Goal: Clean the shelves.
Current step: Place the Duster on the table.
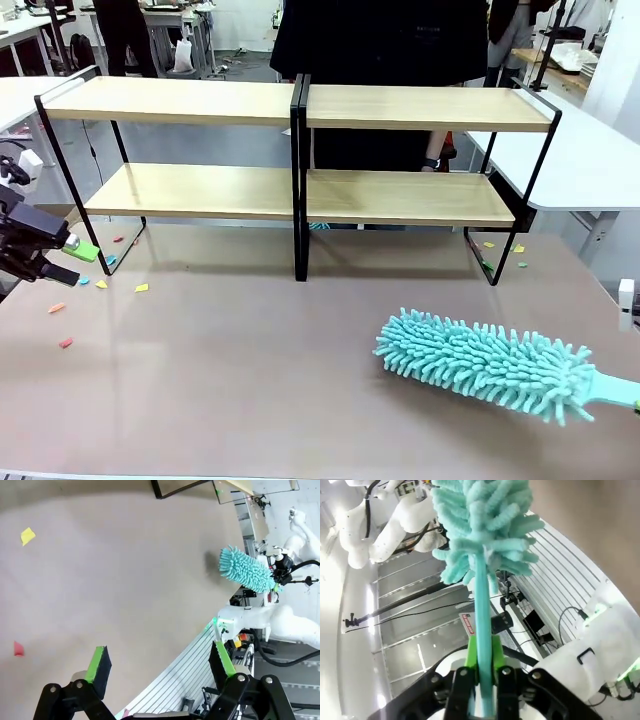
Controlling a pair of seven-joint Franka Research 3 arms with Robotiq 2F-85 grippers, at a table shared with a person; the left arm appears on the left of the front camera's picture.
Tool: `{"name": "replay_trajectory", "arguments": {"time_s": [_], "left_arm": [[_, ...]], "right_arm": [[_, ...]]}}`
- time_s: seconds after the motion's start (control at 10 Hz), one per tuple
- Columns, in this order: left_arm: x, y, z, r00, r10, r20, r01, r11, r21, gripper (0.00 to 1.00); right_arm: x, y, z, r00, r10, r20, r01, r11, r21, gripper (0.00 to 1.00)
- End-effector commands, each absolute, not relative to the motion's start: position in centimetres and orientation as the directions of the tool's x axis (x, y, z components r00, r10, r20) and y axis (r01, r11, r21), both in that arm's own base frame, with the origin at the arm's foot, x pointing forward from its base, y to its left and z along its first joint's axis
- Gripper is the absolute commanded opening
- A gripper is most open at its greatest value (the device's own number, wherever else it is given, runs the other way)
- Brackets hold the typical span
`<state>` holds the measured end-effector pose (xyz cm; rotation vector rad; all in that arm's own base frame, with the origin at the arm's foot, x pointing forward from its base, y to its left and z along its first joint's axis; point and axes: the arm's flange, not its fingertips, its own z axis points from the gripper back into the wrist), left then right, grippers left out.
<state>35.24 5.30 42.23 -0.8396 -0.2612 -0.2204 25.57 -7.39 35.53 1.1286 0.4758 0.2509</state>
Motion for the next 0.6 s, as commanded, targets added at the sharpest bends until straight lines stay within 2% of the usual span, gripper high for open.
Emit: {"name": "replay_trajectory", "arguments": {"time_s": [0.0,0.2,0.3,0.4,0.5], "left_arm": [[35.1,5.0,42.1,0.942,-0.083,0.326,0.304,0.624,-0.719,1.0],[35.1,5.0,42.1,0.942,-0.083,0.326,0.304,0.624,-0.719,1.0],[35.1,5.0,42.1,0.942,-0.083,0.326,0.304,0.624,-0.719,1.0],[35.1,5.0,42.1,0.942,-0.083,0.326,0.304,0.624,-0.719,1.0],[35.1,5.0,42.1,0.942,-0.083,0.326,0.304,0.624,-0.719,1.0]], "right_arm": [[27.1,-8.0,36.0,0.872,0.438,-0.217,0.047,0.366,0.93,0.12],[27.6,-8.4,35.7,0.881,0.4,-0.253,0.057,0.44,0.896,0.12],[28.3,-8.1,35.2,0.895,0.368,-0.251,0.045,0.485,0.873,0.36],[29.4,-7.5,34.6,0.902,0.342,-0.264,0.045,0.534,0.844,0.71],[30.7,-6.8,34.2,0.912,0.316,-0.263,0.037,0.573,0.819,0.95]]}}
